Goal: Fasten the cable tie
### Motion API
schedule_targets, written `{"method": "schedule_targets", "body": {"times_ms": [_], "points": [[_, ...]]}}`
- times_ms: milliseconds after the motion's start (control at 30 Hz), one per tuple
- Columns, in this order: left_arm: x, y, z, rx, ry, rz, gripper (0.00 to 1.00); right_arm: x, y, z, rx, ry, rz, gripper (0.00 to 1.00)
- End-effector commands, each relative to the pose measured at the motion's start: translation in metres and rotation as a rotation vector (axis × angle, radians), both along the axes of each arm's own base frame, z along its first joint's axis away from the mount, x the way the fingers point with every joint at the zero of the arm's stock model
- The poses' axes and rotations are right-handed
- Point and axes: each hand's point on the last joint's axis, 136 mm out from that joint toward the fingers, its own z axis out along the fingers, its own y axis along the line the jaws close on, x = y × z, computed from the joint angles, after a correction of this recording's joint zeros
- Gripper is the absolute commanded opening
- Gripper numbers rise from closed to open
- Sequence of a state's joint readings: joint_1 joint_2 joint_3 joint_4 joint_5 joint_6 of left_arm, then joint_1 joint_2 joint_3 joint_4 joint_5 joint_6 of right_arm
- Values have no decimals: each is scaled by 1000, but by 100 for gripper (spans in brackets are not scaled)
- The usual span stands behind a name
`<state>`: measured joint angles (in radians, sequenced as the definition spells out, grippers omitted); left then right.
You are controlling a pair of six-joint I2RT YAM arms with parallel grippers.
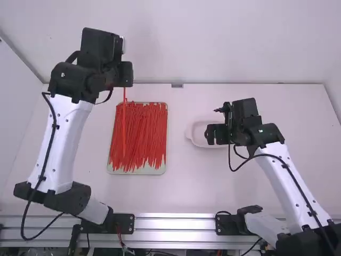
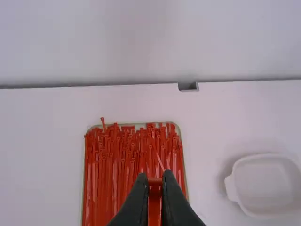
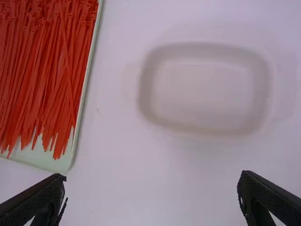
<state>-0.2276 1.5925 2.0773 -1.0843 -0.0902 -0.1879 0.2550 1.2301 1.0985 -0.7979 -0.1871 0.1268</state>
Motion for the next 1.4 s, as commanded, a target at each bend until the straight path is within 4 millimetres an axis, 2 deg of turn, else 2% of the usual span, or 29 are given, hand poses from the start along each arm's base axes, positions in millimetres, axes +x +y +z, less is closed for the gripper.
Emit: {"method": "schedule_targets", "body": {"times_ms": [0,333,433,733,867,1067,1367], "points": [[-12,2,-12,-9,9,15,2,-1,6,4,-6,-12,23,98],[-49,10,-32,-71,-116,31,2,-5,25,6,9,-25,79,98],[-57,8,-44,-102,-142,5,2,-7,38,10,42,-41,128,98],[-62,-15,-75,-190,-174,-111,2,-4,67,28,161,-96,216,98],[-59,-34,-89,-243,-192,-193,2,-10,90,46,282,-133,336,98],[-52,-47,-91,-358,-218,-217,2,-11,107,65,379,-185,411,98],[-47,-82,-76,-416,-297,-320,2,0,120,92,476,-270,422,98]]}}
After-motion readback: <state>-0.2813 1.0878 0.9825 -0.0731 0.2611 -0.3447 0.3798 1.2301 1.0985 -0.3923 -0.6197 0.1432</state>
